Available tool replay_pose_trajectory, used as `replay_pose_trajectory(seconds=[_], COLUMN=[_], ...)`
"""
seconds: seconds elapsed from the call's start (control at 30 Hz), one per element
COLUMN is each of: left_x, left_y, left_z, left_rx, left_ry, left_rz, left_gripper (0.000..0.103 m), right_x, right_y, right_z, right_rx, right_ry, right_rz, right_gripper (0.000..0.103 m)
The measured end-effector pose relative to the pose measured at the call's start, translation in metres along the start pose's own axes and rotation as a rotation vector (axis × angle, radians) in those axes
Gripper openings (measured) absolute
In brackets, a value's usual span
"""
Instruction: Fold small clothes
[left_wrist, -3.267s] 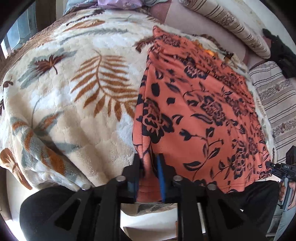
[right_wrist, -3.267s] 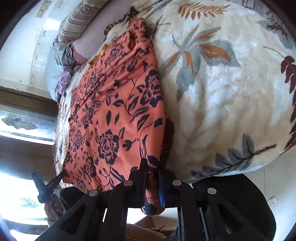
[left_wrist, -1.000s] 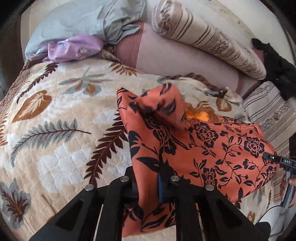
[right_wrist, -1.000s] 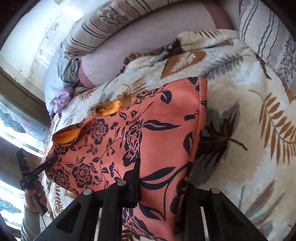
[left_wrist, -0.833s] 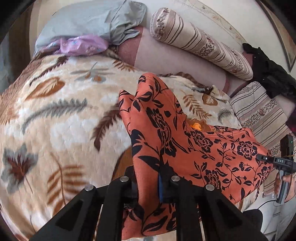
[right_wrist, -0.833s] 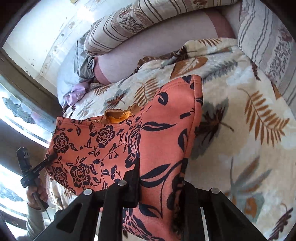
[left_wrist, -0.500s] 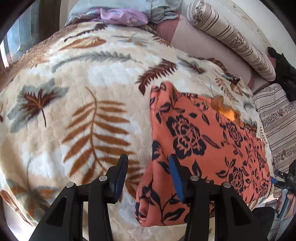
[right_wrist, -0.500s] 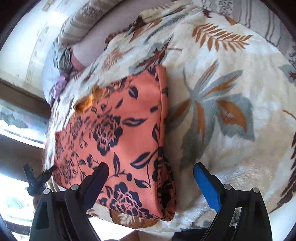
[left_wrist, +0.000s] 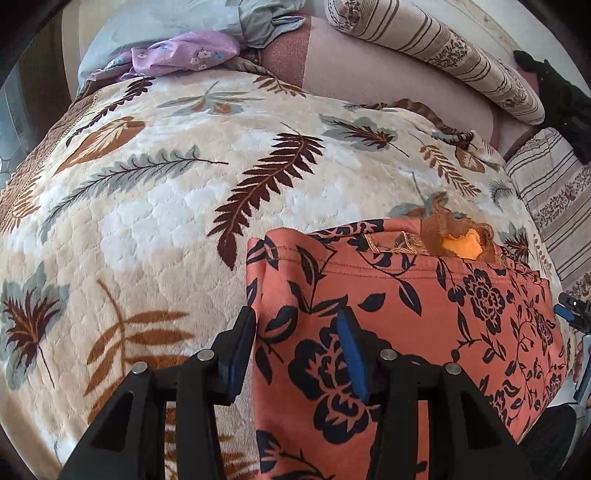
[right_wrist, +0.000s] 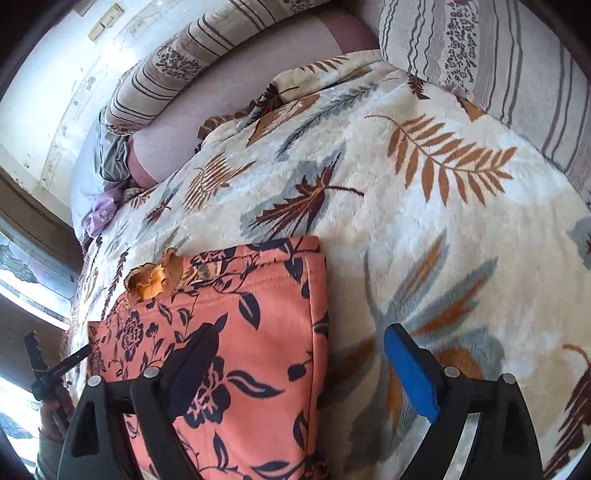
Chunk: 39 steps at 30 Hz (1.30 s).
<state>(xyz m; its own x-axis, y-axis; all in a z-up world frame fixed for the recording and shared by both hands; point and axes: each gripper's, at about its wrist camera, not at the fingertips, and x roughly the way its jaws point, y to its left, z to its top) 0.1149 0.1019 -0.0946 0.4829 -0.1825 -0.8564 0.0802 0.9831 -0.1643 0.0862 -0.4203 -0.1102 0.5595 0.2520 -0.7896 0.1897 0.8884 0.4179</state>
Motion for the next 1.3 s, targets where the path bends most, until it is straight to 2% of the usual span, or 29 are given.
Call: replay_pose_trajectory(seconds=[0.1, 0.17, 0.2, 0.23, 0.27, 0.4, 0.53, 0.6, 0.7, 0.73, 0.8, 0.83, 0.87, 0.9, 0.93, 0.97, 1.0, 1.03, 1.07, 1.17, 1.3], left_x=[0.010, 0.012, 0.012, 0.012, 0.011, -0.008, -0.043, -0.049, -0.022, -0.004, 0.034, 0.034, 0.030, 0.025, 0.019, 0.013, 0.004, -0.007, -0.020, -0.060, -0.096], left_y=[0.000, -0.002, -0.002, -0.002, -0.001, -0.006, -0.009, -0.007, 0.000, 0.004, 0.009, 0.010, 0.009, 0.009, 0.011, 0.013, 0.015, 0.017, 0.018, 0.013, -0.016], left_z=[0.003, 0.003, 0.004, 0.004, 0.005, 0.005, 0.008, 0.012, 0.017, 0.018, 0.016, 0.014, 0.014, 0.014, 0.015, 0.015, 0.015, 0.014, 0.012, -0.001, -0.034], left_rx=[0.000, 0.018, 0.024, 0.027, 0.028, 0.061, 0.059, 0.055, 0.038, 0.024, 0.001, 0.001, 0.005, 0.003, -0.004, -0.014, -0.026, -0.040, -0.050, -0.049, 0.027], left_ry=[0.009, -0.001, -0.006, -0.003, -0.006, -0.076, -0.194, -0.234, -0.200, -0.157, -0.030, -0.061, -0.077, -0.071, -0.069, -0.073, -0.091, -0.114, -0.136, -0.194, -0.258], left_rz=[0.008, 0.018, 0.023, 0.025, 0.021, 0.017, 0.013, 0.025, 0.066, 0.069, 0.082, 0.078, 0.079, 0.077, 0.079, 0.085, 0.089, 0.090, 0.082, 0.035, -0.014], left_gripper=[0.047, 0.044, 0.025, 0.013, 0.008, 0.005, 0.005, 0.005, 0.006, 0.006, 0.010, 0.010, 0.010, 0.016, 0.024, 0.043, 0.048, 0.048, 0.048, 0.051, 0.070], right_x=[0.019, 0.026, 0.026, 0.022, 0.019, -0.002, -0.032, -0.039, -0.019, -0.001, 0.047, 0.061, 0.056, 0.049, 0.044, 0.039, 0.033, 0.021, 0.007, -0.036, -0.070], right_y=[0.002, 0.004, 0.008, 0.015, 0.022, 0.047, 0.066, 0.073, 0.070, 0.063, 0.039, 0.028, 0.023, 0.023, 0.023, 0.024, 0.024, 0.024, 0.025, 0.031, 0.067], right_z=[0.006, 0.007, 0.007, 0.007, 0.006, 0.004, 0.013, 0.021, 0.036, 0.039, 0.040, 0.036, 0.034, 0.033, 0.032, 0.032, 0.031, 0.029, 0.027, 0.015, -0.015], right_rx=[-0.019, -0.037, -0.057, -0.090, -0.125, -0.243, -0.291, -0.305, -0.271, -0.252, -0.177, -0.123, -0.093, -0.075, -0.064, -0.068, -0.072, -0.067, -0.053, 0.016, 0.018], right_ry=[0.031, 0.042, 0.038, 0.021, 0.008, -0.046, -0.134, -0.176, -0.175, -0.148, 0.003, 0.053, -0.001, -0.020, -0.018, -0.004, -0.001, -0.034, -0.066, -0.128, -0.134], right_rz=[-0.032, -0.049, -0.078, -0.117, -0.145, -0.215, -0.219, -0.218, -0.223, -0.223, -0.213, -0.193, -0.166, -0.158, -0.169, -0.199, -0.214, -0.212, -0.199, -0.080, 0.211], right_gripper=[0.069, 0.040, 0.019, 0.016, 0.012, 0.008, 0.008, 0.008, 0.008, 0.008, 0.009, 0.011, 0.011, 0.013, 0.026, 0.040, 0.078, 0.082, 0.082, 0.082, 0.083])
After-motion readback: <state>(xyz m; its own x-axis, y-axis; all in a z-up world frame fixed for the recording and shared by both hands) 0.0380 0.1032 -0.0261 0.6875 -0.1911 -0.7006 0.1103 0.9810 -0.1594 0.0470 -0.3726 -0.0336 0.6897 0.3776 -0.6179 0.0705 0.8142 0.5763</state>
